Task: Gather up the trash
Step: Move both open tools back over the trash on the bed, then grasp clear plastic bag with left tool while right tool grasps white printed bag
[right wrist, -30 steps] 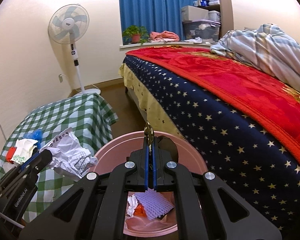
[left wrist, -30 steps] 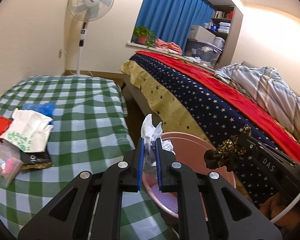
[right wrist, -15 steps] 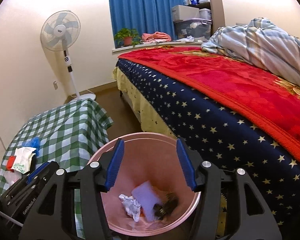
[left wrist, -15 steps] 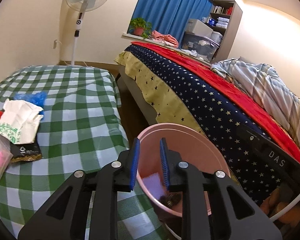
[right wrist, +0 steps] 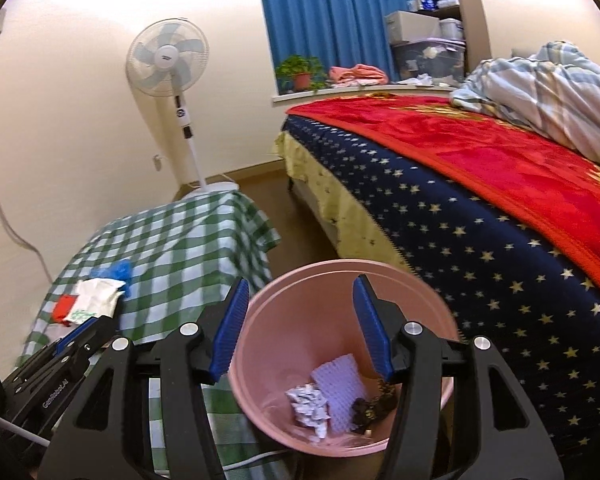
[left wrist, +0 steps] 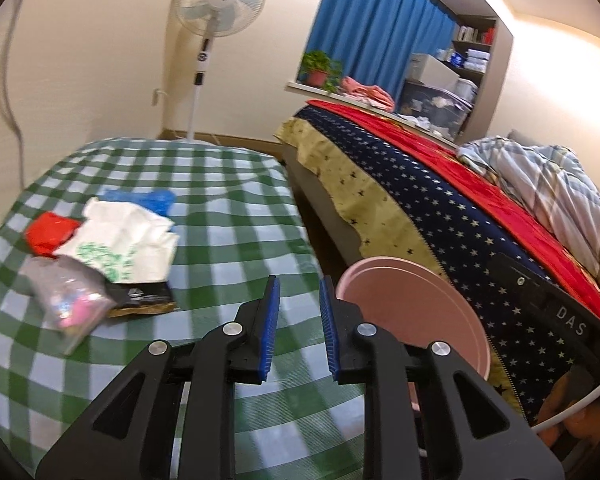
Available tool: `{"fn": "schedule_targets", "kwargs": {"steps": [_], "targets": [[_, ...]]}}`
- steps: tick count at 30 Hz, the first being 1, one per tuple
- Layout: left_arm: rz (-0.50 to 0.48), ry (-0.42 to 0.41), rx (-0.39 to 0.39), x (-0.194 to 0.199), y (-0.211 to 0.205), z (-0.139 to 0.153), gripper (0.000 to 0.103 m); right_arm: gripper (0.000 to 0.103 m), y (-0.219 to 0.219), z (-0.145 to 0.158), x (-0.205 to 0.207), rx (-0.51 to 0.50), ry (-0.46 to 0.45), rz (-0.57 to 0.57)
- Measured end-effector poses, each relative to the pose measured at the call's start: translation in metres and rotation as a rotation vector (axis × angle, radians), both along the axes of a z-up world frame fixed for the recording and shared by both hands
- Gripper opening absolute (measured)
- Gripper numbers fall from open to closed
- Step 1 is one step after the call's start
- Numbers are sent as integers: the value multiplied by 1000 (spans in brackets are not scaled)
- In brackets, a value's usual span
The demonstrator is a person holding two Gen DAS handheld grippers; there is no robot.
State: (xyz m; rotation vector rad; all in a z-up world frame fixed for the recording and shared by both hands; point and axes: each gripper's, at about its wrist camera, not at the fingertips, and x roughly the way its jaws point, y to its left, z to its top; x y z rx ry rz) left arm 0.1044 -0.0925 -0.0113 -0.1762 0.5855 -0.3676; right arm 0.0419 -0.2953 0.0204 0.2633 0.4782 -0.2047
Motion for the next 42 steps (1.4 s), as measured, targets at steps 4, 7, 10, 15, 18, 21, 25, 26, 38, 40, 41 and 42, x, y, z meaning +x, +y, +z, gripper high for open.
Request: {"fn": "schedule_targets", "kwargs": {"steps": [4,7,10,15,18,21,25,26,38,40,41,42], "targets": [[64,5,21,-2,17,-2,21,54,15,1,4,22,-12,58],[121,11,36,-2,33,-5,24,52,28,2,9,36,-26,105],[201,14,48,-1,53,-8,24,46,41,2,15,48,-41,152],[334,22,51,1,91,-12,24,35,64,-3,30,70,-51,237],[418,41,50,4,114,-18,24,34,78,-6,39,83,-55,279],[468,66,38,7,129,-23,25,34,91,-11,49,104,-54,320],[493,69,58,11,134,-26,38,34,108,-20,65,126,-40,373],[496,75,59,14,136,-28,38,34,111,-22,68,131,-37,381],[500,130,45,35,145,-41,62,36,139,-48,110,216,27,471],[504,141,34,40,147,-44,63,36,143,-51,116,231,40,486],[505,147,28,42,148,-45,63,36,145,-53,119,238,45,492],[505,150,26,43,149,-46,63,36,146,-53,121,243,48,497]]}}
